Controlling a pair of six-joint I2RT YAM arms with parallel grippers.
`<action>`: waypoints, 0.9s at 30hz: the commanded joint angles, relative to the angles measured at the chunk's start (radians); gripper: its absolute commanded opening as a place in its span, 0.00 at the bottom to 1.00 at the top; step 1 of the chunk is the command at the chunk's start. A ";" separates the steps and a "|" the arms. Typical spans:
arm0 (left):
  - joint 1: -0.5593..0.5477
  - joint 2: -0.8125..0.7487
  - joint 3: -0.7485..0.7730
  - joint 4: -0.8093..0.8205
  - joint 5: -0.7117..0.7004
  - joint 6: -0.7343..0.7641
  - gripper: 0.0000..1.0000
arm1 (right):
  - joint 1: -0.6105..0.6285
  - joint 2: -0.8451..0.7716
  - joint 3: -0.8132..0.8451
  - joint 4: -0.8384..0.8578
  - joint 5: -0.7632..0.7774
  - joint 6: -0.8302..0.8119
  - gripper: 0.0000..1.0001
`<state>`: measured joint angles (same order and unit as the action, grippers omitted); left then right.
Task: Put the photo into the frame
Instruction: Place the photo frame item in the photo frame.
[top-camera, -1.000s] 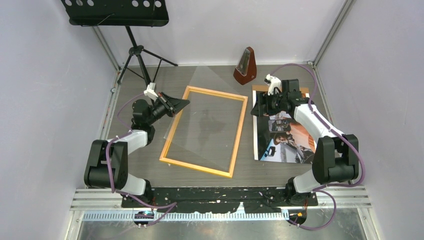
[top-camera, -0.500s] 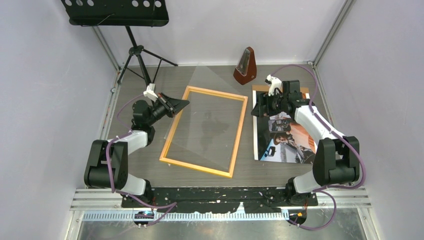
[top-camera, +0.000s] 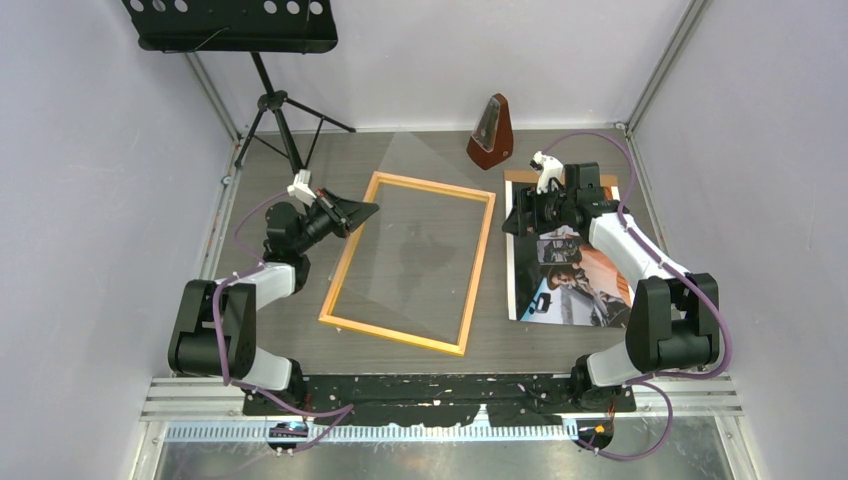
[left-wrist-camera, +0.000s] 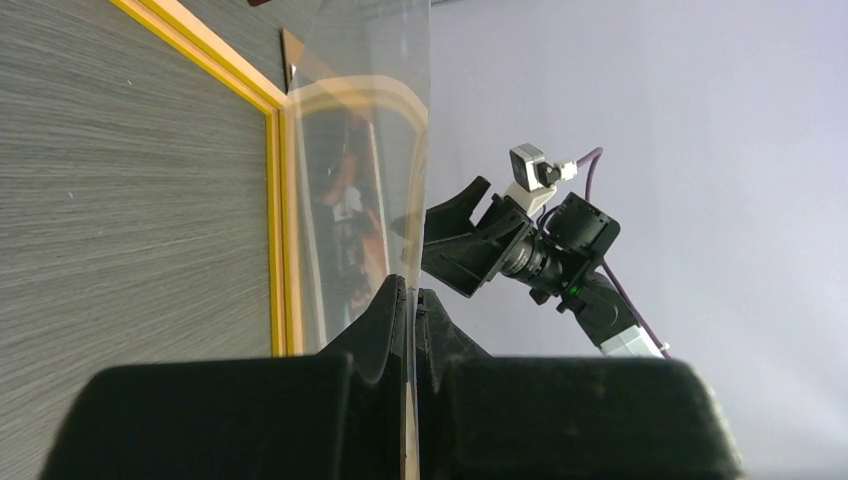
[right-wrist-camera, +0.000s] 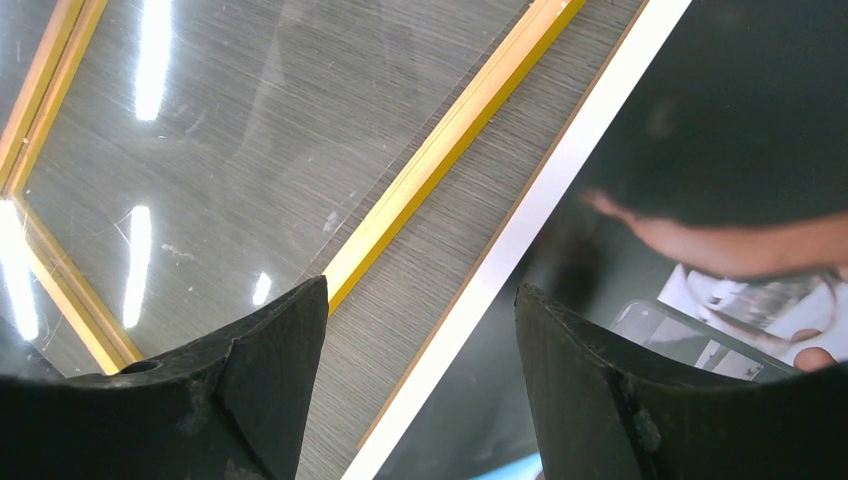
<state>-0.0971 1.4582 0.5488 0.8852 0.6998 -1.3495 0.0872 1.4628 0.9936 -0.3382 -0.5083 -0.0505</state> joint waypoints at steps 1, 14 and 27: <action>-0.004 -0.008 -0.001 0.053 -0.003 0.016 0.00 | -0.006 -0.041 0.004 0.042 -0.015 -0.002 0.75; -0.004 -0.024 -0.015 0.040 -0.011 0.026 0.00 | -0.006 -0.039 0.004 0.042 -0.014 -0.003 0.75; -0.016 -0.032 -0.020 0.023 -0.020 0.012 0.00 | -0.008 -0.043 -0.001 0.044 -0.009 -0.005 0.74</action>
<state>-0.1047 1.4578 0.5304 0.8768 0.6884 -1.3312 0.0864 1.4628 0.9886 -0.3344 -0.5083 -0.0505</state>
